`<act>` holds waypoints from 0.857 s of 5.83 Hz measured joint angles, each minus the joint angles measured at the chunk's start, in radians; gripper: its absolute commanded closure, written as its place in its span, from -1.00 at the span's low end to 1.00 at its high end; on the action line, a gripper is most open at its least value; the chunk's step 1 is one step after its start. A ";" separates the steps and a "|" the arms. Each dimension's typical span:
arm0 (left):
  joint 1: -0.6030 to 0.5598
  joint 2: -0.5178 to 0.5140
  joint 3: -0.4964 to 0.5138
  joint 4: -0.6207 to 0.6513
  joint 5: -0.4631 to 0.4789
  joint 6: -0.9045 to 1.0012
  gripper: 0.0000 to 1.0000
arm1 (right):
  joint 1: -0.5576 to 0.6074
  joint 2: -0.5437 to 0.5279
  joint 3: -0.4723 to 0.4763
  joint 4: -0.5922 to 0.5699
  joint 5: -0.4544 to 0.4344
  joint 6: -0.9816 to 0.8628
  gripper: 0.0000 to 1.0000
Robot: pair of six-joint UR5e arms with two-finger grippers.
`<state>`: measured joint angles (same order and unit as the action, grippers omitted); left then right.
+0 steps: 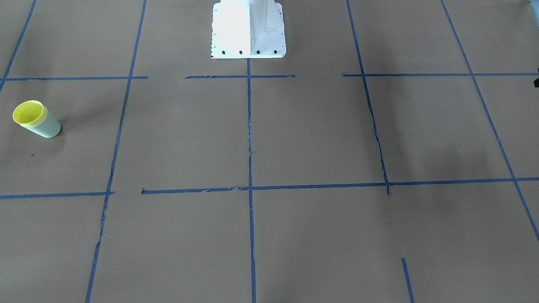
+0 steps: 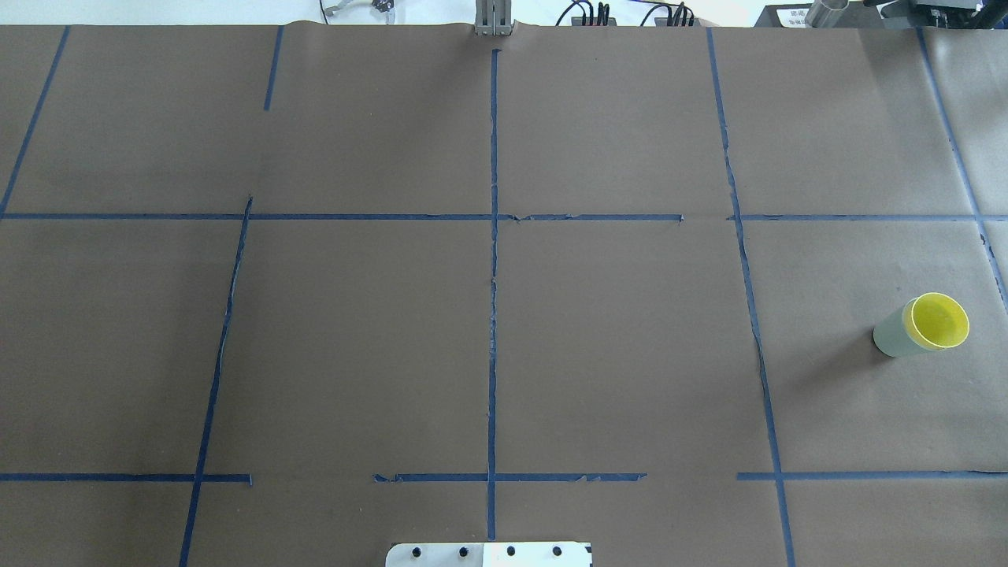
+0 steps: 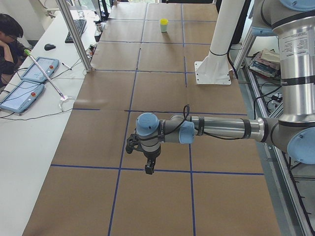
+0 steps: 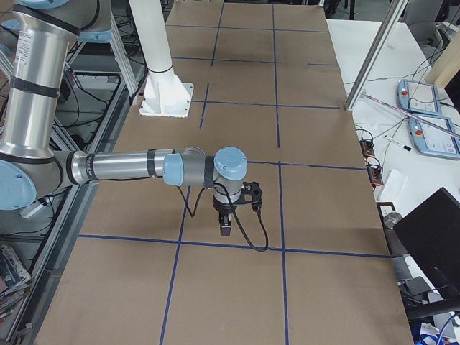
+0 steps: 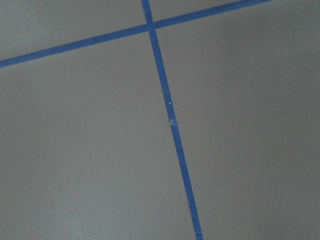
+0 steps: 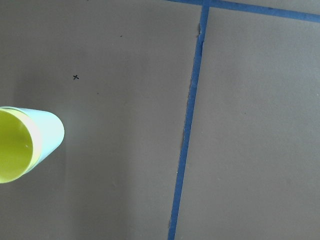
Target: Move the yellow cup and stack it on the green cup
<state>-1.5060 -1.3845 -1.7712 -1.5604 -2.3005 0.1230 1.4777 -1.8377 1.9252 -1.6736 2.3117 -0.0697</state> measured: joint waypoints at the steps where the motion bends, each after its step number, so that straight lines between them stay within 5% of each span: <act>1: -0.011 0.001 0.005 0.007 0.001 -0.004 -1.00 | 0.000 0.000 -0.001 0.000 0.000 0.002 -1.00; 5: -0.014 0.013 0.013 0.009 0.010 -0.003 -1.00 | -0.001 0.000 -0.004 0.000 0.002 0.000 -1.00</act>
<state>-1.5202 -1.3716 -1.7582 -1.5516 -2.2903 0.1196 1.4772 -1.8374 1.9209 -1.6736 2.3137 -0.0697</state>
